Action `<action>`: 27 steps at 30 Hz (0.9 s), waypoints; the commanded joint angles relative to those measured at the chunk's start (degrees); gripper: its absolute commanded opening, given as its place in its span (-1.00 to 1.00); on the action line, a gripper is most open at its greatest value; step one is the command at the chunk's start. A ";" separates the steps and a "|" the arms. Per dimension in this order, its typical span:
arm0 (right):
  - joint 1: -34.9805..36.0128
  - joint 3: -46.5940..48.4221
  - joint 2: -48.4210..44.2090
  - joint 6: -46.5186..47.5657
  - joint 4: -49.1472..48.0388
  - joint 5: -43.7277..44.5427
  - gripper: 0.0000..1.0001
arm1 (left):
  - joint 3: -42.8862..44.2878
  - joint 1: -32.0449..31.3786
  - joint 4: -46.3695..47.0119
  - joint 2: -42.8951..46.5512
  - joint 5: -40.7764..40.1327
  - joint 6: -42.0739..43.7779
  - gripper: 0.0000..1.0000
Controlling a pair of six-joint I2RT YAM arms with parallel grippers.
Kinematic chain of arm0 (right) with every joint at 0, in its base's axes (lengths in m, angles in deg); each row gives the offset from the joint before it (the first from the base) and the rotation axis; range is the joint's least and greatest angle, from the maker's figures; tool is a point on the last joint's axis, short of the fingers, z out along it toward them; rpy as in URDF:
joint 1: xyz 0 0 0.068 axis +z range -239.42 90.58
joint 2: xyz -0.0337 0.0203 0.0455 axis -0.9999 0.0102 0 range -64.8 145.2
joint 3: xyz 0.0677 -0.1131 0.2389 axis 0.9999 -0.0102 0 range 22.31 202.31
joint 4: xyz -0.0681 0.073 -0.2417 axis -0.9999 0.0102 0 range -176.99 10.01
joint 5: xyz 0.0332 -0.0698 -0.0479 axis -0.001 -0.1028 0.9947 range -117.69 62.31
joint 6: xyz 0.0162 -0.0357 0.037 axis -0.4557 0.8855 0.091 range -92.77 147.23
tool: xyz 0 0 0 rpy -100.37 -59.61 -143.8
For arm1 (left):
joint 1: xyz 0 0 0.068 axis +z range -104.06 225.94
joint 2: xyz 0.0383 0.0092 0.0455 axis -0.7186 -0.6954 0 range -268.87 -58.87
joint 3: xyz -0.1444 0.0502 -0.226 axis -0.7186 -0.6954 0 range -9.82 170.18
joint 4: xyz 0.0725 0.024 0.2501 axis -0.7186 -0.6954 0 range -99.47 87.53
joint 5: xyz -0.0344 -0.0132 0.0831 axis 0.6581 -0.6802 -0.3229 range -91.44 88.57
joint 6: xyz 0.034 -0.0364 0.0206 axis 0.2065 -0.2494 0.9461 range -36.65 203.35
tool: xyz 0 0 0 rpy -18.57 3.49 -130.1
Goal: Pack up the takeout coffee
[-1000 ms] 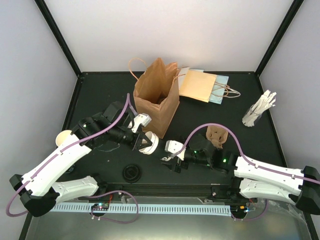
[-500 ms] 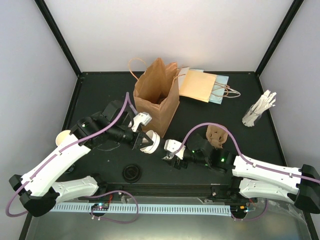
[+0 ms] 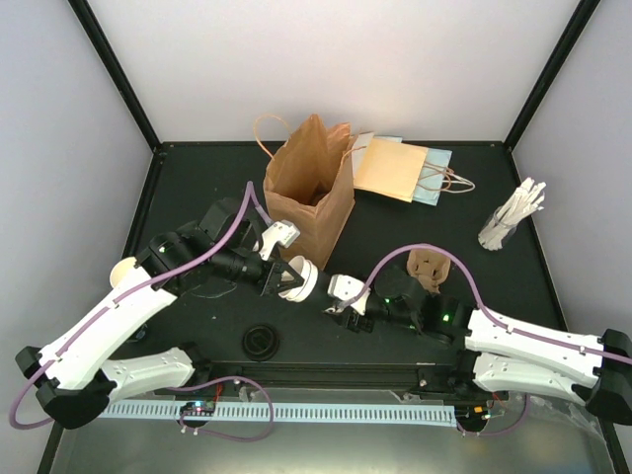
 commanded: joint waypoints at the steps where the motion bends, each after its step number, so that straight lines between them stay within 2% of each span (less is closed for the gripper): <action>1: 0.22 -1.12 -2.64 0.07 0.38 1.63 0.31 | 3.25 -0.12 -0.31 1.46 -1.49 -0.29 -0.97; 17: 0.22 -4.06 -6.27 -0.86 1.60 1.88 0.29 | 3.59 1.86 -2.52 4.42 -9.16 -2.19 -0.97; 27: 0.22 -4.13 -6.36 -0.79 1.89 1.52 0.29 | 4.21 4.56 -4.44 5.03 -9.69 -1.26 -0.97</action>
